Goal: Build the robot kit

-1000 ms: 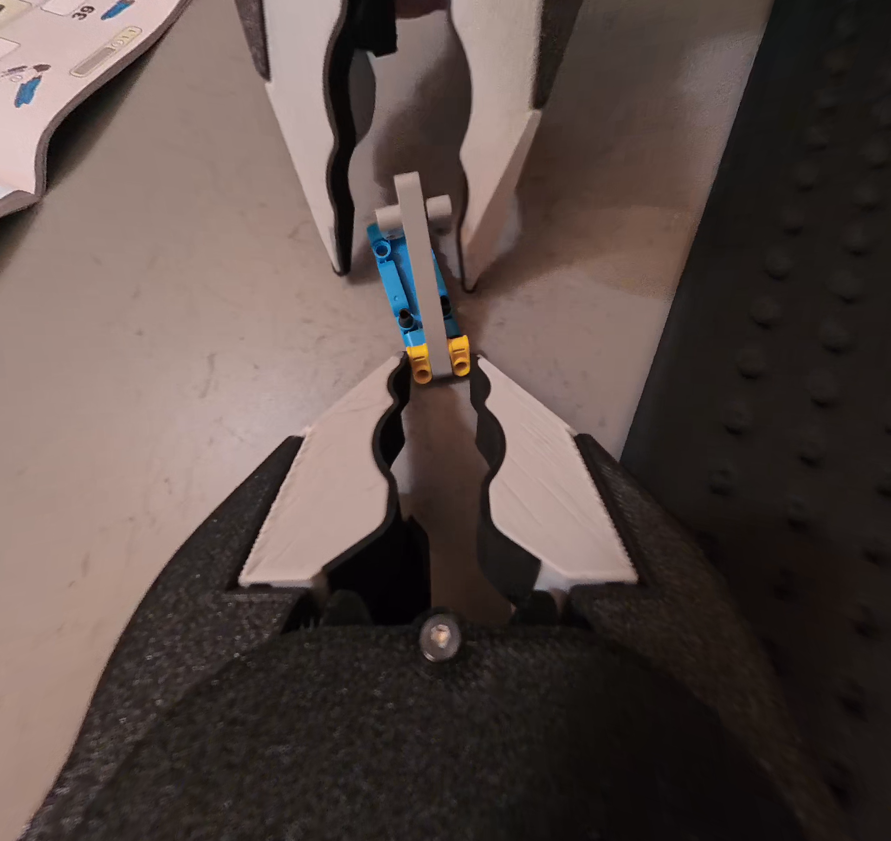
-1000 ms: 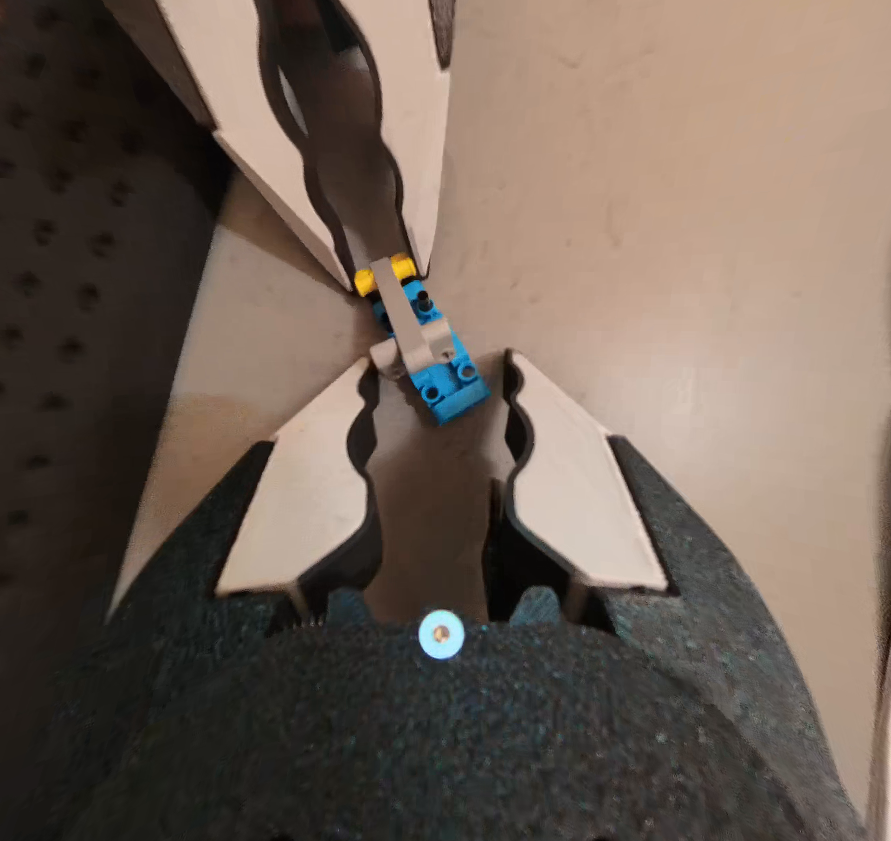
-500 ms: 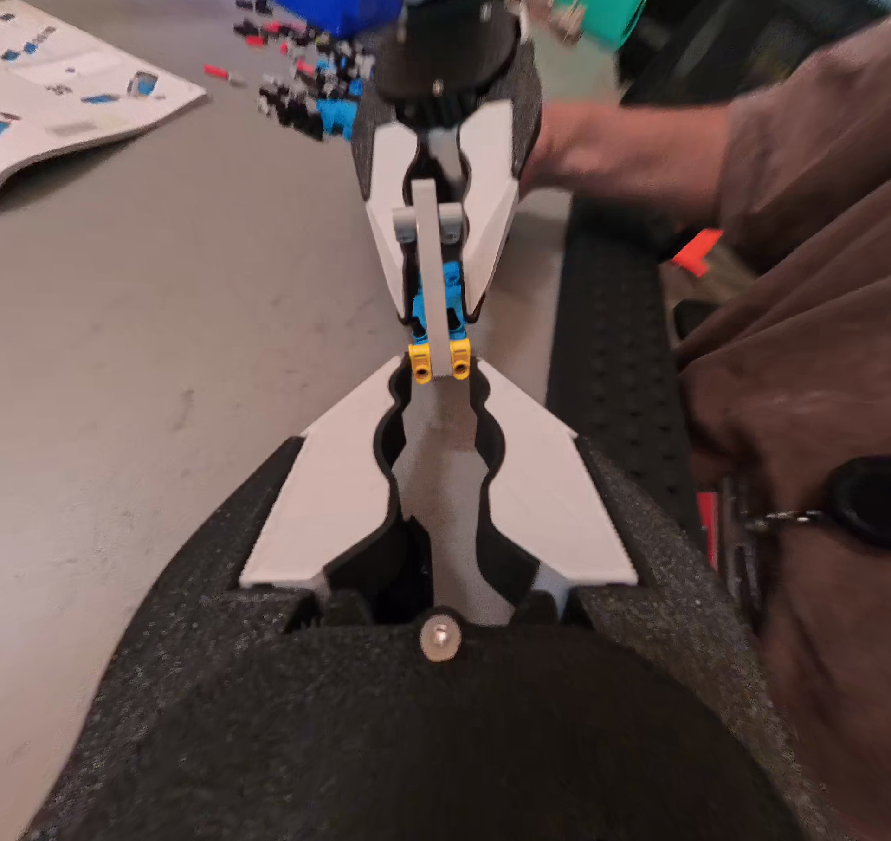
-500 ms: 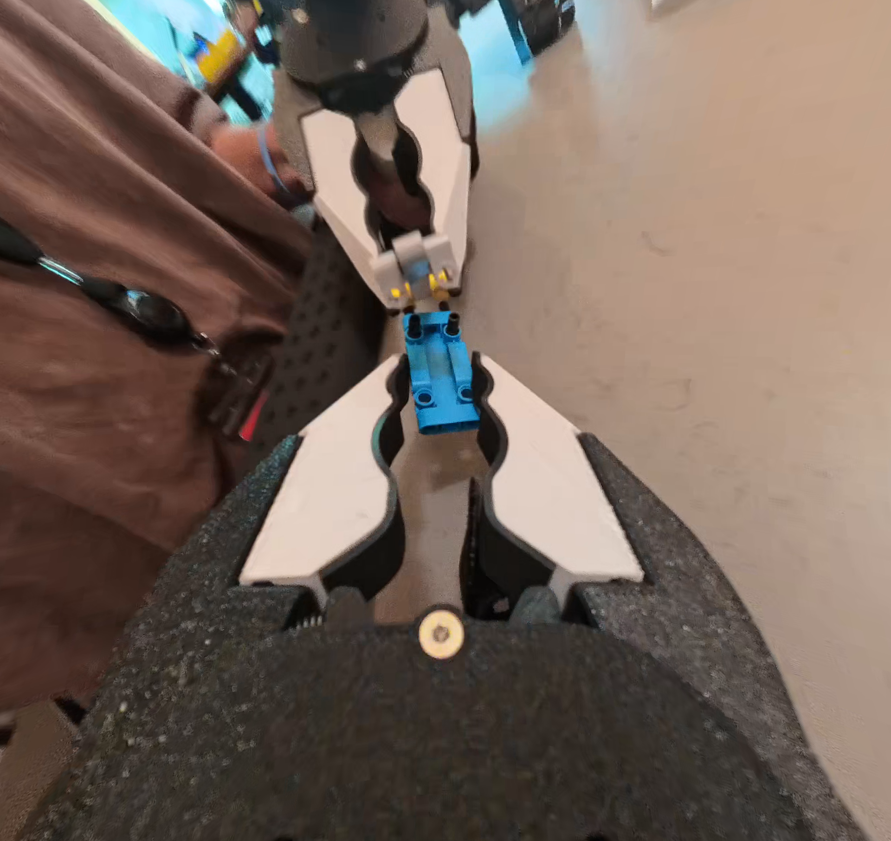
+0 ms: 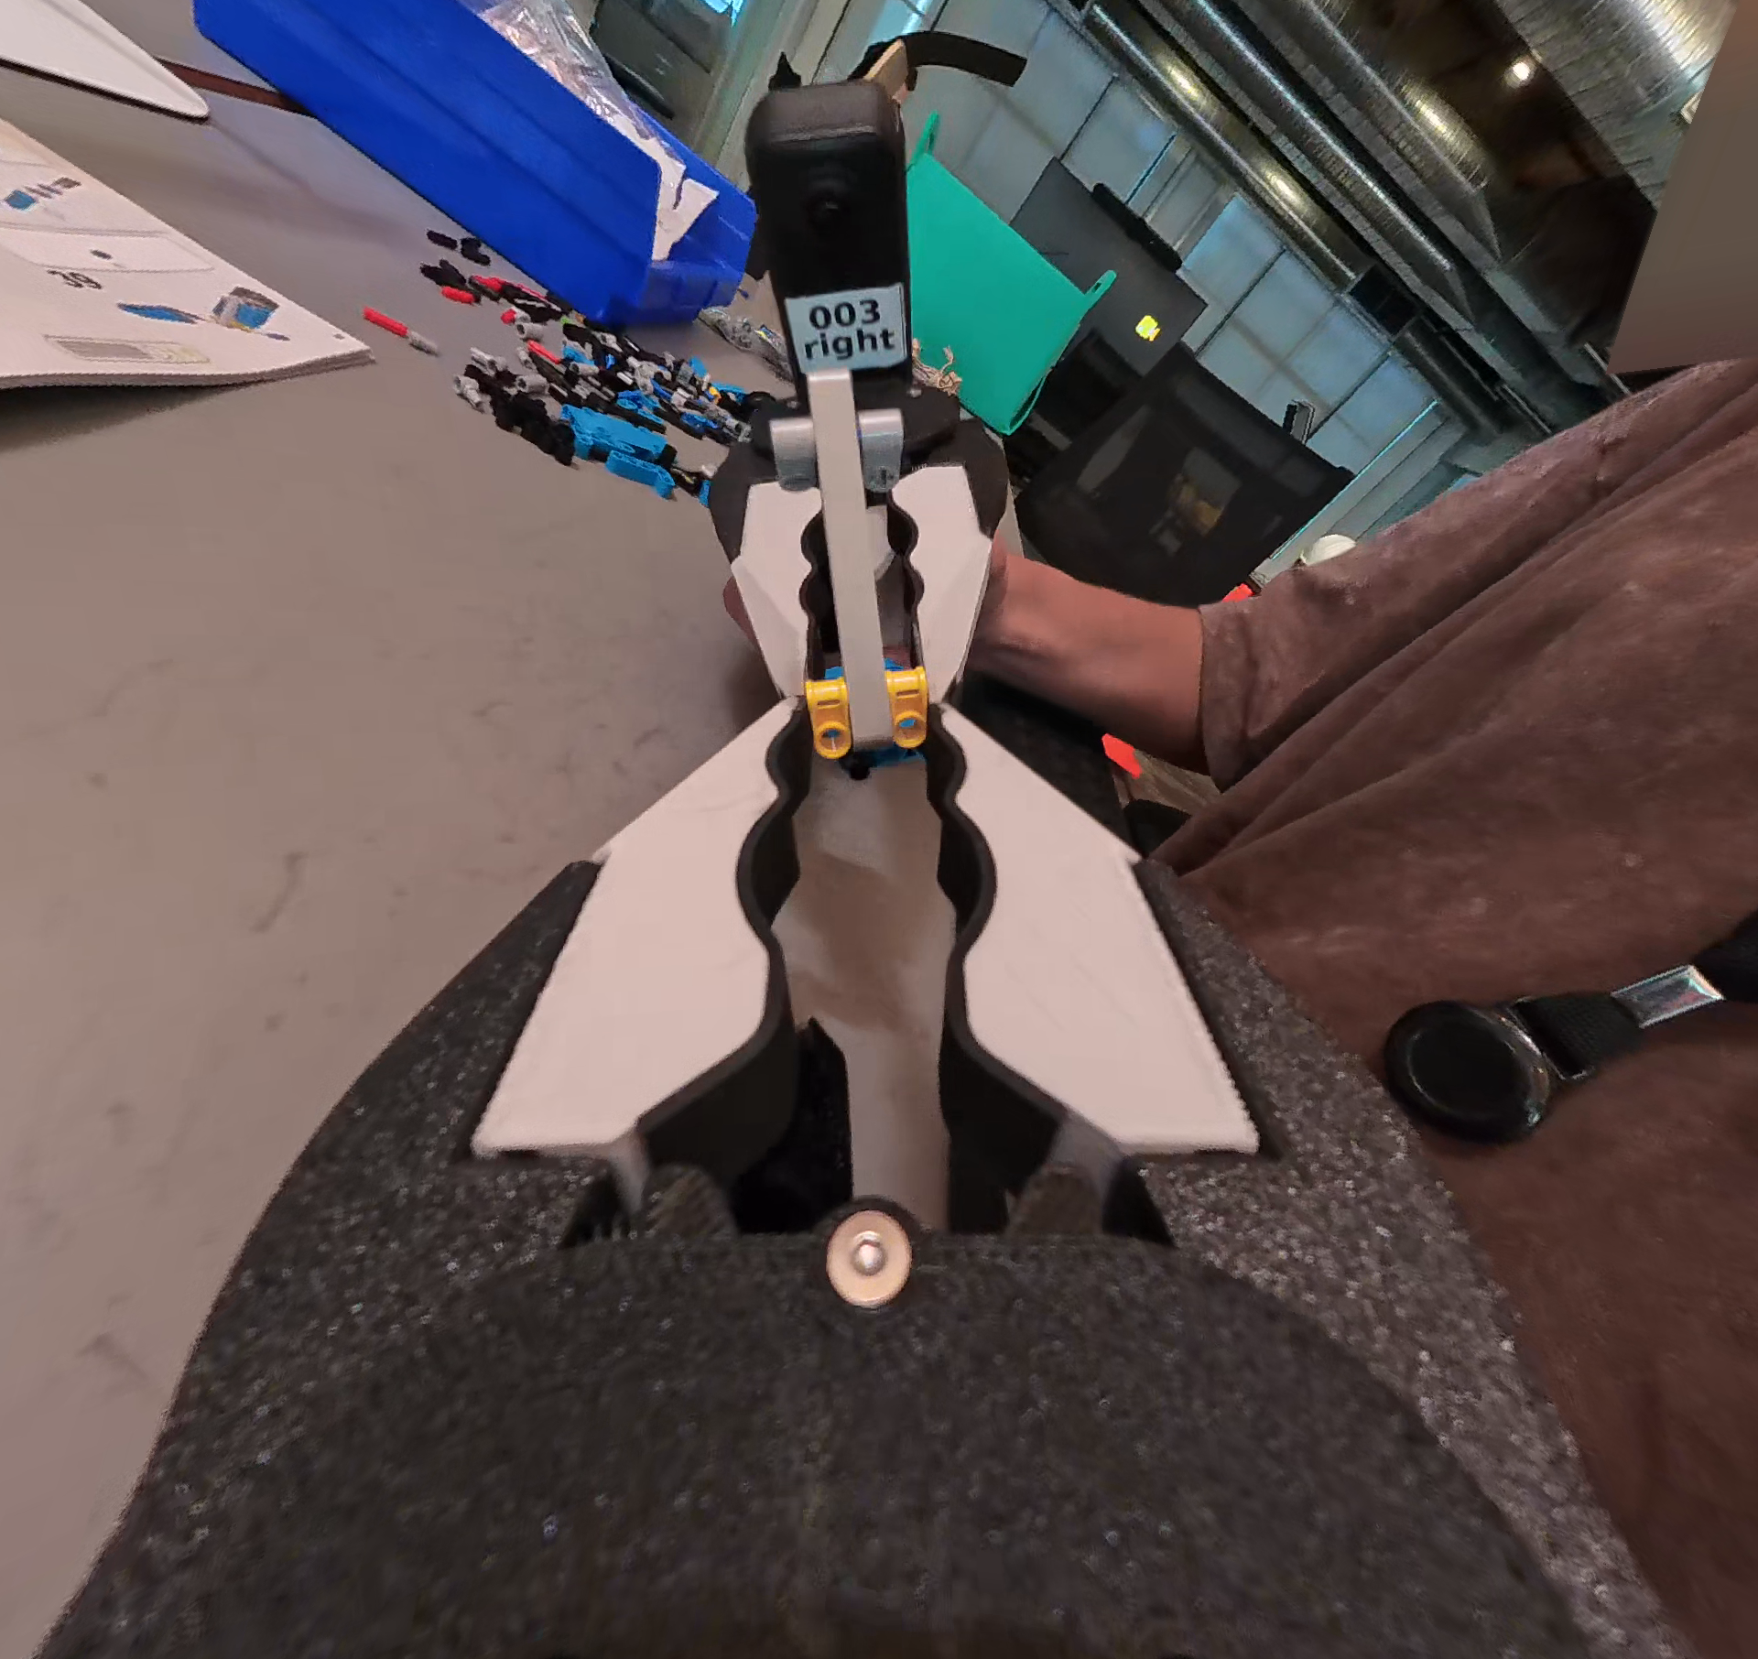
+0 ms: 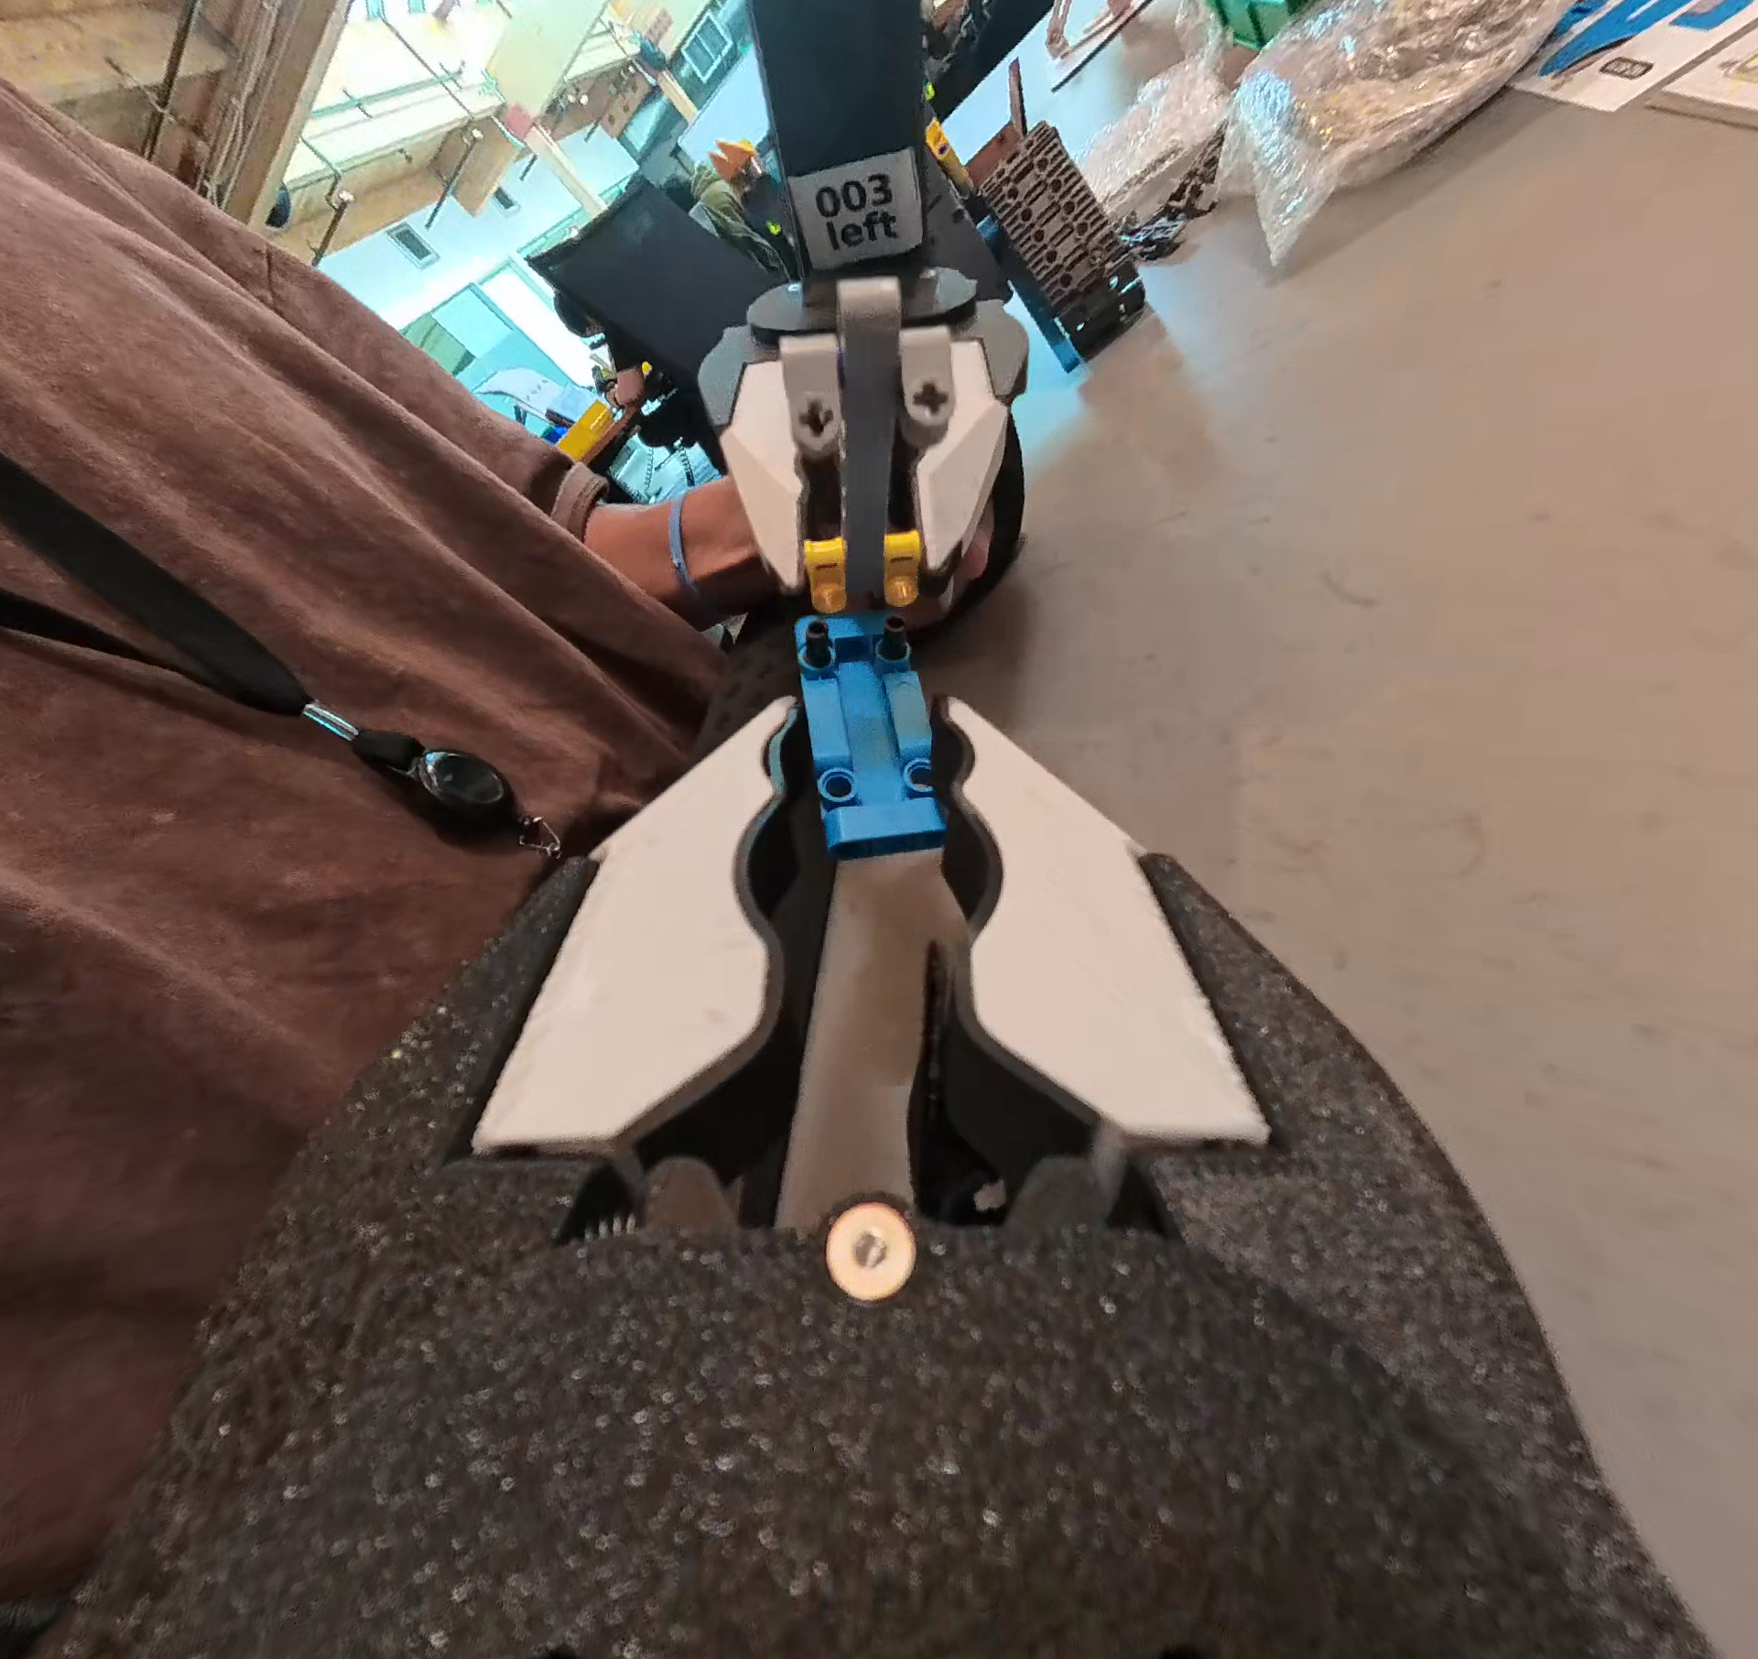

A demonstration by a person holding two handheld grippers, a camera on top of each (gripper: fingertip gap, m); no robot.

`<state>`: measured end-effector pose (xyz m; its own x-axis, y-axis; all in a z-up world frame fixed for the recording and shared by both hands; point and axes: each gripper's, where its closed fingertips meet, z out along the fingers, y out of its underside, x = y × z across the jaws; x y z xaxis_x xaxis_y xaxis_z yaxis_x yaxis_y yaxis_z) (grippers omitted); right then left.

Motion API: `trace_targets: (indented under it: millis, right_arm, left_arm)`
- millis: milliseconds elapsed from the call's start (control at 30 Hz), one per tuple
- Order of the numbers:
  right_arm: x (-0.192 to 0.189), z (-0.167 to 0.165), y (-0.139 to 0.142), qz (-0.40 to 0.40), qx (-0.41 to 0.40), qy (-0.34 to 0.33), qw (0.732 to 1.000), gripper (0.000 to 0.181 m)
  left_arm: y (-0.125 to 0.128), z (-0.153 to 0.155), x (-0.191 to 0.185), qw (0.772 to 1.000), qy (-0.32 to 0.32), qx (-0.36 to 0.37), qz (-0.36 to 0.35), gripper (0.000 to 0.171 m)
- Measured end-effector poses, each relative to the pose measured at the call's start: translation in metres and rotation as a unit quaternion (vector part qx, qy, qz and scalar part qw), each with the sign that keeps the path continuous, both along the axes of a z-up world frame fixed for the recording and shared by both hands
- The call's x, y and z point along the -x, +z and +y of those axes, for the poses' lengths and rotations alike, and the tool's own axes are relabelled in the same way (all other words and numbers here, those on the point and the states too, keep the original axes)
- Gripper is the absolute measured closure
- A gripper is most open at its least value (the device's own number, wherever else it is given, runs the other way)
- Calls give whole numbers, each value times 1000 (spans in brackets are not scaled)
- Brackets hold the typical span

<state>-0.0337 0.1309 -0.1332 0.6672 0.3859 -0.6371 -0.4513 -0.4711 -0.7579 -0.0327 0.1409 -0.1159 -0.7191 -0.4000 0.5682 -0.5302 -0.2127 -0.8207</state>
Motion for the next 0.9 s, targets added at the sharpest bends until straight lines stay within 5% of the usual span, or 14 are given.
trace_targets:
  millis: [367, 533, 900]
  right_arm:
    - [-15, -4, 13, 47, -22, -37, 998, 156]
    - [-7, 1, 8, 5, -18, -46, 999, 157]
    - [3, 11, -20, -127, 28, -57, 990, 157]
  left_arm:
    - [15, 2, 3, 998, -7, 56, -10, 149]
    - [20, 4, -4, 997, 7, 79, -7, 148]
    - [-3, -17, -5, 1000, -3, -12, 8, 148]
